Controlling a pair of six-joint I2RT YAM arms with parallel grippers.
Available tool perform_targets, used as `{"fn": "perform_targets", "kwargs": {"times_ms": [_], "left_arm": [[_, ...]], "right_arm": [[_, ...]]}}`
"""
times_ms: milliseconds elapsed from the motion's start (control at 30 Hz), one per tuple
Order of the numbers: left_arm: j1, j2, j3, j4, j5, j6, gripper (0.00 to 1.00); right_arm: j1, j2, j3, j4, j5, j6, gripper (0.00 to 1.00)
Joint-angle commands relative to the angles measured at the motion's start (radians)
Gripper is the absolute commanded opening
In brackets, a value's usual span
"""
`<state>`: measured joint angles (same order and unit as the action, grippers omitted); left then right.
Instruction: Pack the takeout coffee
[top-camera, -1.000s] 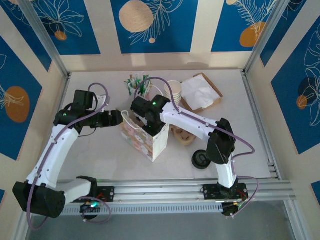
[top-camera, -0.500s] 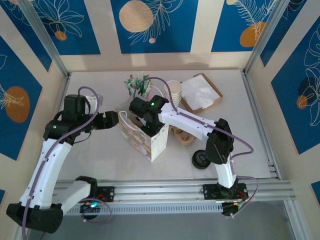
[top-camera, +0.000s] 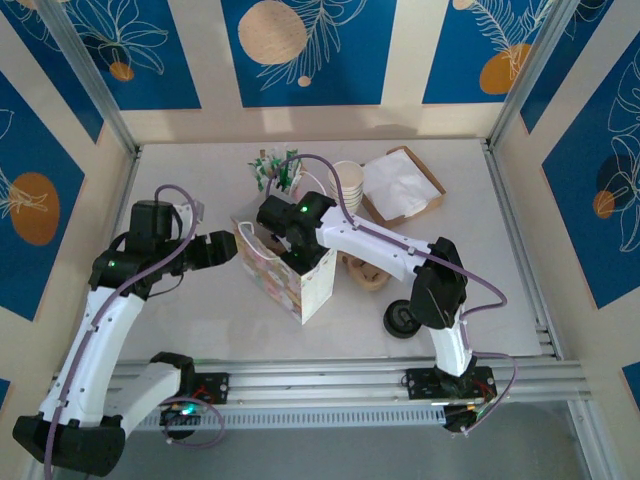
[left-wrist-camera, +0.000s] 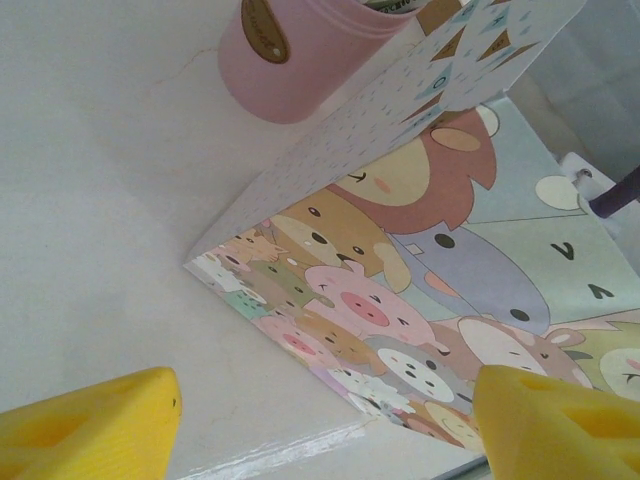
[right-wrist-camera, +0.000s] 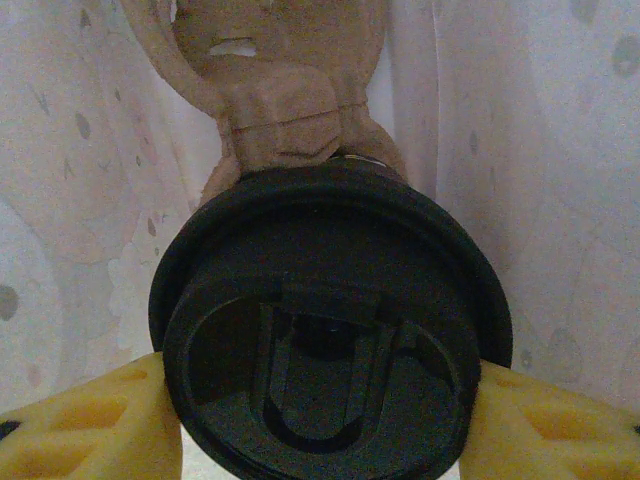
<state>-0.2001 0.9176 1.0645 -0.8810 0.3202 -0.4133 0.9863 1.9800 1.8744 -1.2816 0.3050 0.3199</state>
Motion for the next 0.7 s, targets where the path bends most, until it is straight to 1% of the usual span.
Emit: {"fn": "perform_targets", "kwargs": {"times_ms": [0, 267, 400, 667], "left_arm": [[-0.009, -0.015, -0.011, -0.015, 0.004, -0.010, 0.77], [-0.009, -0.016, -0.018, -0.008, -0.002, -0.015, 0.77], [-0.009, -0.010, -0.030, 0.005, -0.001, -0.020, 0.77], [-0.009, -0.022, -0.116, 0.034, -0.011, -0.054, 0.74]], "right_arm": [[0.009, 0.068, -0.020, -0.022, -0.035, 0.024, 0.55], [0.011, 0.066, -0.011, -0.035, -0.032, 0.024, 0.51], [0.010, 0.053, -0.010, -0.036, -0.044, 0.025, 0.51], [0.002, 0.046, 0.012, -0.045, -0.070, 0.033, 0.50]]}}
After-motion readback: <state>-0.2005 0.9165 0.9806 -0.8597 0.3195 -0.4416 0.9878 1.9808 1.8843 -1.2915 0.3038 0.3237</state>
